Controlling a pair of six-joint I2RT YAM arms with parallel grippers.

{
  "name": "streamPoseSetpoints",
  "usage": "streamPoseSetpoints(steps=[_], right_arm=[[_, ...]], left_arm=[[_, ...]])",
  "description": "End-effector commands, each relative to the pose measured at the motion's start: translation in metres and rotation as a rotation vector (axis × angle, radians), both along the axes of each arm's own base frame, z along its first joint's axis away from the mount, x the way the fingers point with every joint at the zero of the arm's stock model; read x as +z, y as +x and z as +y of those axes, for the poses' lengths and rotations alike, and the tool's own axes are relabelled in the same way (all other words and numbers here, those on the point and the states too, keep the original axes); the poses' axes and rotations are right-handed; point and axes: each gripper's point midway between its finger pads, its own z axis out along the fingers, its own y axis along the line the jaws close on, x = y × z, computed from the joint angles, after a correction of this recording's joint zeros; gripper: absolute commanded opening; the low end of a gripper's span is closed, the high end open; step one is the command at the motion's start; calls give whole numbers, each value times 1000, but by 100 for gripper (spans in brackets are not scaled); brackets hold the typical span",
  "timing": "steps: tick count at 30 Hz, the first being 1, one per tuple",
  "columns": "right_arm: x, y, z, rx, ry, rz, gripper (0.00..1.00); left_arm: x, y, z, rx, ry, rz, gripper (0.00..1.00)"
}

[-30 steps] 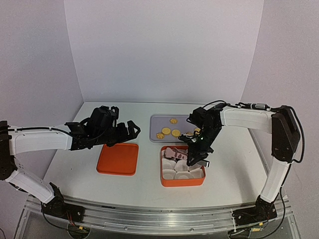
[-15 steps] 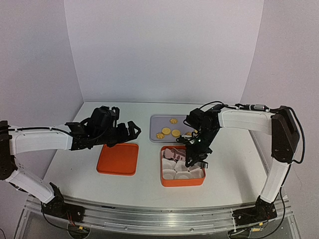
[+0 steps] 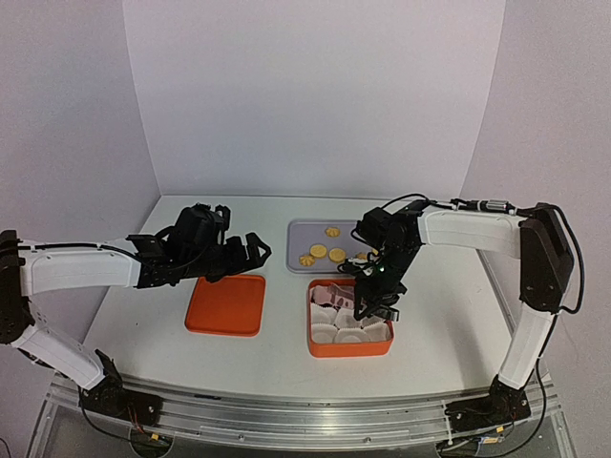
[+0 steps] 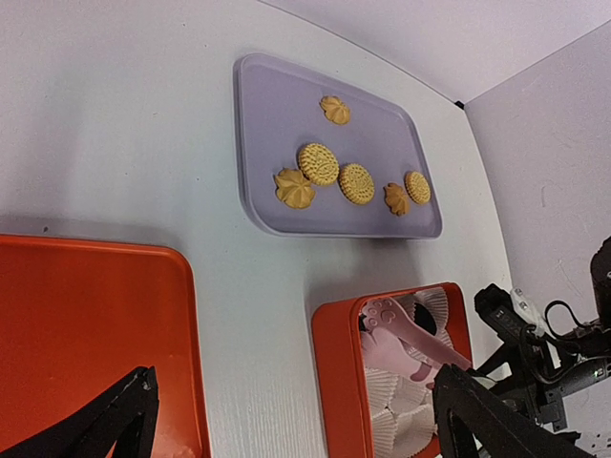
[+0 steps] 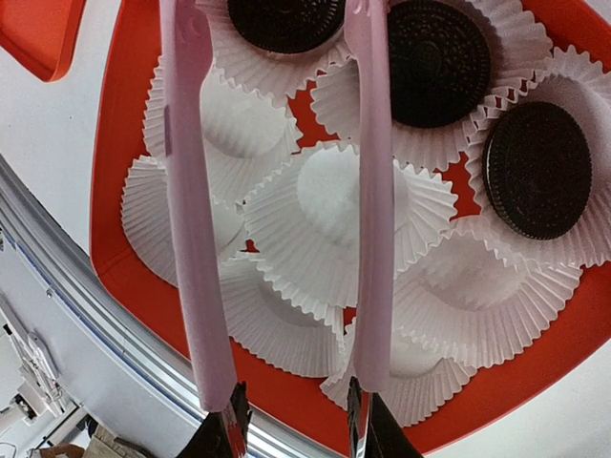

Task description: Pack the cookies

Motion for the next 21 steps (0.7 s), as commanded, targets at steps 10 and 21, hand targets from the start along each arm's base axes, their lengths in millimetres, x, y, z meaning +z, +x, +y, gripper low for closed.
streamPoseSetpoints(steps=[10,21], right_arm=[[37,1,10,12,92,-63,28],[88,-19,15,50,255,-89,27]], left_arm=[[16,6,-11,-10,-46,-27,100],[17,5,-10,-16,-49,-34,100]])
